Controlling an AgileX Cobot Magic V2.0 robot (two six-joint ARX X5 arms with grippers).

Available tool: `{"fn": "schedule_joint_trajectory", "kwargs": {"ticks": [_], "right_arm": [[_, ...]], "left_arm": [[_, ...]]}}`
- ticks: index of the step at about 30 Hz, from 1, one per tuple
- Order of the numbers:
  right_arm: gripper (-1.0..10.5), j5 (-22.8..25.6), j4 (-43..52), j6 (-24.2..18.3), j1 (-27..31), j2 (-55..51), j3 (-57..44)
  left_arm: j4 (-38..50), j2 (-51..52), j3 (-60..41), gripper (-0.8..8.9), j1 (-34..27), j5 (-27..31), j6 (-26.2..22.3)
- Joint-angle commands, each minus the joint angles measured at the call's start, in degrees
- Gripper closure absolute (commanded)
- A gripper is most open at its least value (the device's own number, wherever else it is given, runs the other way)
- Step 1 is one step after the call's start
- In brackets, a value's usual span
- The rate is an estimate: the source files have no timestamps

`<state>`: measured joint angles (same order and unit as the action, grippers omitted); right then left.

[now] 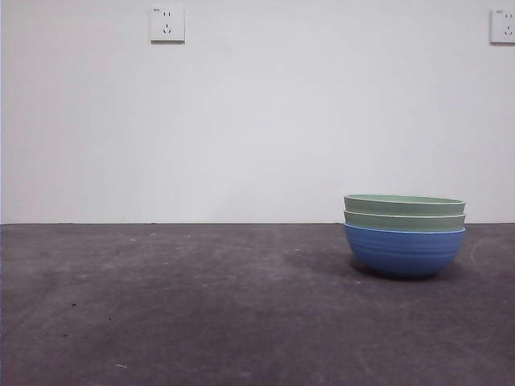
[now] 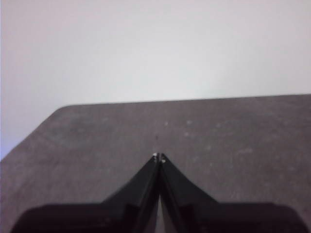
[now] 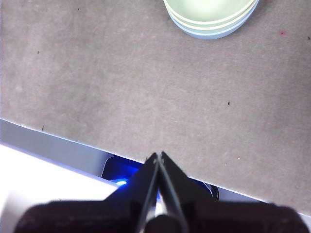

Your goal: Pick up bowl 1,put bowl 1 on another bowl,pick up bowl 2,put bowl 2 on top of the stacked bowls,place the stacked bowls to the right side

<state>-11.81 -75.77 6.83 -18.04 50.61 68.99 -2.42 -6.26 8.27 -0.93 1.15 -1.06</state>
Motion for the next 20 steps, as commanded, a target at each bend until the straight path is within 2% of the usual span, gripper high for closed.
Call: {"fn": "schedule_joint_trajectory", "kwargs": {"ticks": [1,8,15,20], "right_arm": [[9.4,0.15,0.31,-0.04,-0.09,0.0,-0.13],[9.4,0.15,0.31,-0.04,-0.09,0.0,-0.13],[9.4,0.15,0.31,-0.04,-0.09,0.0,-0.13],[9.4,0.15,0.31,-0.04,-0.09,0.0,-0.13]], "left_arm": [[0.59,2.51,-3.1,8.17,-0.17,0.46,-0.2],[-0.48,6.16,-7.15,8.17,-0.17,0.35,-0.15],[-8.11,6.16,-7.28,8.17,-0.2,0.33,-0.15],[-10.4,6.16,-7.28,8.17,-0.17,-0.57,3.67]]}}
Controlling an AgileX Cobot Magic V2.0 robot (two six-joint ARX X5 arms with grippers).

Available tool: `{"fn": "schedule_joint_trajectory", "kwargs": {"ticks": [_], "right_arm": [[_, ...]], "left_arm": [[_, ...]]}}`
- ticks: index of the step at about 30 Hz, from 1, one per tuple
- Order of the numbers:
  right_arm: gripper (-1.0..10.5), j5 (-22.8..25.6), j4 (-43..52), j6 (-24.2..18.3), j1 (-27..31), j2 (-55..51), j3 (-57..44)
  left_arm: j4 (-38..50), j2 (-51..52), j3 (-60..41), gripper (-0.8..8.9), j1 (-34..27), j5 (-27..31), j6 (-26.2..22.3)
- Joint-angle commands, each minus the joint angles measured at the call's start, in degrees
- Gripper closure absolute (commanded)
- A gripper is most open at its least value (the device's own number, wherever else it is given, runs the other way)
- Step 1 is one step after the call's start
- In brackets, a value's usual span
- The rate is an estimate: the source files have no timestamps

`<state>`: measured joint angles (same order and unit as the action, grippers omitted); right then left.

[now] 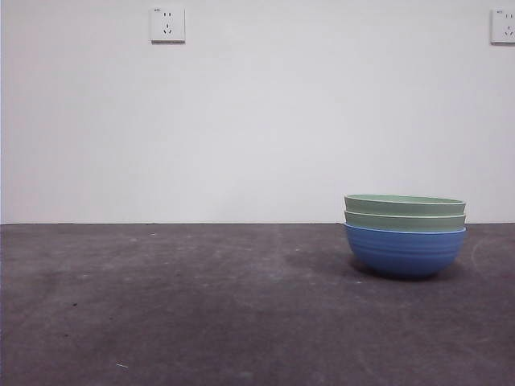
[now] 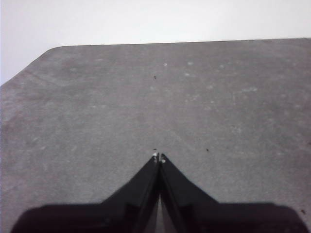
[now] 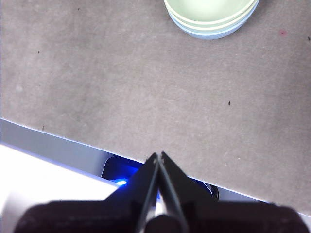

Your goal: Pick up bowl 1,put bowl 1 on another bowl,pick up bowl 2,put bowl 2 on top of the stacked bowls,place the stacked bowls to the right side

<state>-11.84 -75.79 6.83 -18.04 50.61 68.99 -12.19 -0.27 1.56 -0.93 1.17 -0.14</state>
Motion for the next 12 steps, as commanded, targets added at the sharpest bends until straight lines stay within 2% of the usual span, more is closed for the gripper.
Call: {"fn": "schedule_joint_trajectory", "kwargs": {"ticks": [1,12], "right_arm": [[9.4,0.17,0.33,-0.04,-0.09,0.0,-0.13],[9.4,0.17,0.31,-0.04,-0.09,0.0,-0.13]], "left_arm": [[-0.55,0.17,-0.57,8.17,-0.17,-0.87,3.74],[-0.46,0.17,-0.57,8.17,-0.17,-1.29,4.07]]}}
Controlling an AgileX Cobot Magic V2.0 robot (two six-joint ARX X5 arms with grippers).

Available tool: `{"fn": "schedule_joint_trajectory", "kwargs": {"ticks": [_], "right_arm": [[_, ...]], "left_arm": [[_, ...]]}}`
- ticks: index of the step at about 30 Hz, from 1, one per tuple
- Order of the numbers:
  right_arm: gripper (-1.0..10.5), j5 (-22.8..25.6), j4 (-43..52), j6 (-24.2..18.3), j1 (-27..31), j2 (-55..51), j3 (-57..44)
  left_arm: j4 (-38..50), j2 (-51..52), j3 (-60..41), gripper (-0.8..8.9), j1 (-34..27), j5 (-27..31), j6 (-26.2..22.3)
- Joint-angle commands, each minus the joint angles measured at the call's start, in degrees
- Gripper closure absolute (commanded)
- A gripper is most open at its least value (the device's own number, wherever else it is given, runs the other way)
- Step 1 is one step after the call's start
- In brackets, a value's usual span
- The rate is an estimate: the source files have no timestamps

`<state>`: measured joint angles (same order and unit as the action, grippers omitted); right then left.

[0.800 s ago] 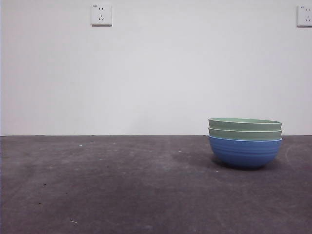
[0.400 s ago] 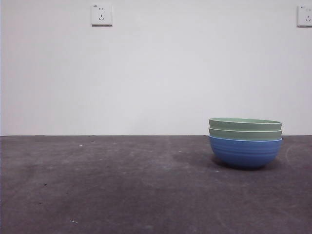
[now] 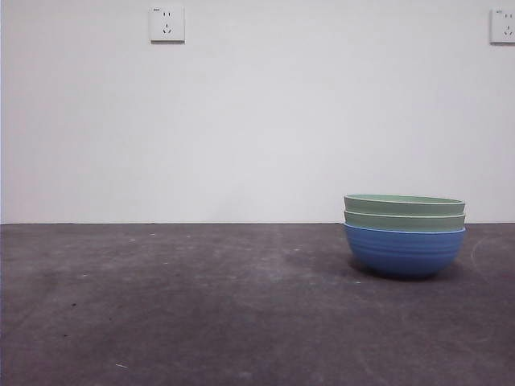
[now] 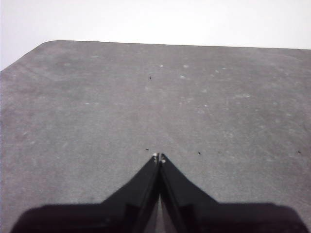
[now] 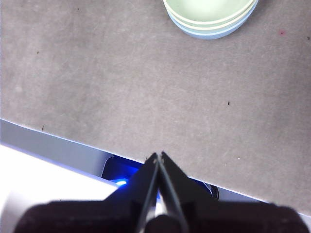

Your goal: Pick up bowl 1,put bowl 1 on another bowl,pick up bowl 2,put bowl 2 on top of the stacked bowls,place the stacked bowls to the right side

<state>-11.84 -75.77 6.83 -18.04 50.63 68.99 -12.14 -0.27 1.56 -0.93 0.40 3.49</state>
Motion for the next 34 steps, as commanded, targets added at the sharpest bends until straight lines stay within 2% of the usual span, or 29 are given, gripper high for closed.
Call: {"fn": "schedule_joint_trajectory", "kwargs": {"ticks": [1,12,15,18,23,25,29,34], "right_arm": [[9.4,0.17,0.28,-0.07,-0.09,-0.02,-0.13],[9.4,0.2,0.31,-0.07,-0.09,-0.02,-0.13],[9.4,1.92,2.27,-4.33,1.03,-0.57,-0.15],[9.4,3.76,11.26,-5.66,4.48,-4.13,-0.92],[9.4,-2.25,28.04,-5.25,9.88,-12.83,-6.95],[9.4,-1.16,32.2,-5.77,11.85,-16.44,-10.67],[9.4,0.26,40.85,-8.04,14.82,-24.0,-20.74],[9.4,0.35,53.96,-6.08,15.85,-33.18,-35.98]], "left_arm": [[-0.5,0.17,-0.57,8.17,-0.17,-0.52,0.44],[-0.5,0.17,-0.57,8.17,-0.17,-0.52,0.44],[-0.5,0.17,-0.57,8.17,-0.17,-0.52,0.44],[-0.5,0.17,-0.57,8.17,-0.17,-0.52,0.44],[-0.48,0.17,-0.57,8.17,-0.17,-0.55,0.44],[-0.5,0.17,-0.57,8.17,-0.17,-0.52,0.44],[-0.5,0.17,-0.57,8.17,-0.17,-0.52,0.44],[-0.5,0.17,-0.57,8.17,-0.17,-0.52,0.44]]}}
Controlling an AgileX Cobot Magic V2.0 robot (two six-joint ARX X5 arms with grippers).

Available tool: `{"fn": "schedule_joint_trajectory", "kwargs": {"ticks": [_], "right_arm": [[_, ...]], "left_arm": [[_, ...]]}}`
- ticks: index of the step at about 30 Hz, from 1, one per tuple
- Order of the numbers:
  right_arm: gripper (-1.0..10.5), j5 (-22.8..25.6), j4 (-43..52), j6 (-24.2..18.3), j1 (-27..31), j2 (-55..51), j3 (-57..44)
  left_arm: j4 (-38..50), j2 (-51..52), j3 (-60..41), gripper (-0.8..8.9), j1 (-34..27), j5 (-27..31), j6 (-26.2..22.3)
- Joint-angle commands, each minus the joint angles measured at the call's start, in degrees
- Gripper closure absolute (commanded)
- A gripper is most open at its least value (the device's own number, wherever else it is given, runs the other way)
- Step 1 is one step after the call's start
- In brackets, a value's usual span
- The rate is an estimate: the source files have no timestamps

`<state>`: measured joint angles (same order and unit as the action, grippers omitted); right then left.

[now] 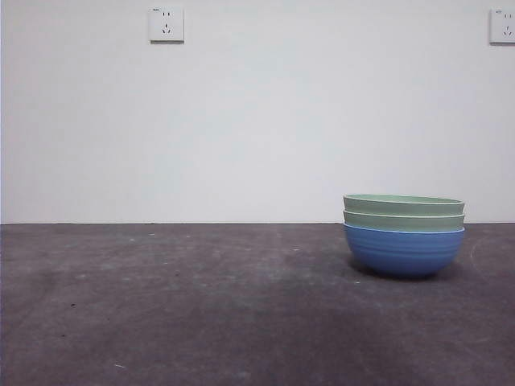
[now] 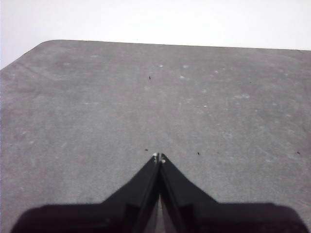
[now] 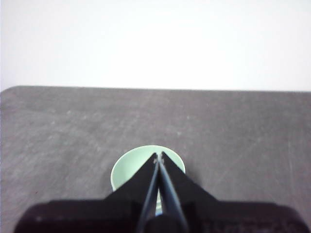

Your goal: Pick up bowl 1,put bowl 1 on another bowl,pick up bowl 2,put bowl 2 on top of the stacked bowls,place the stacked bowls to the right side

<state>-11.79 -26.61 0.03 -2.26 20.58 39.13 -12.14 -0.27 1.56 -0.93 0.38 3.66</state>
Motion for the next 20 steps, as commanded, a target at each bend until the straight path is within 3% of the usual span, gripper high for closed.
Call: {"fn": "schedule_joint_trajectory", "kwargs": {"ticks": [1,7,10,14,20], "right_arm": [[9.4,0.28,7.28,1.05,0.07,-4.9,-9.27],[9.4,0.61,15.61,2.58,0.04,-13.64,-23.76],[9.4,3.69,15.85,4.04,-0.04,-16.85,-28.57],[9.4,4.74,15.78,7.76,-0.07,-19.71,-32.89],[9.4,4.66,14.95,8.57,-0.92,-20.52,-36.46]], "left_arm": [[-0.5,0.17,-0.57,8.17,-0.17,-0.5,0.26],[-0.48,0.17,-0.57,8.17,-0.17,-0.5,0.26],[-0.48,0.17,-0.57,8.17,-0.17,-0.5,0.26],[-0.48,0.17,-0.57,8.17,-0.17,-0.5,0.26],[-0.48,0.17,-0.57,8.17,-0.17,-0.5,0.26]]}}
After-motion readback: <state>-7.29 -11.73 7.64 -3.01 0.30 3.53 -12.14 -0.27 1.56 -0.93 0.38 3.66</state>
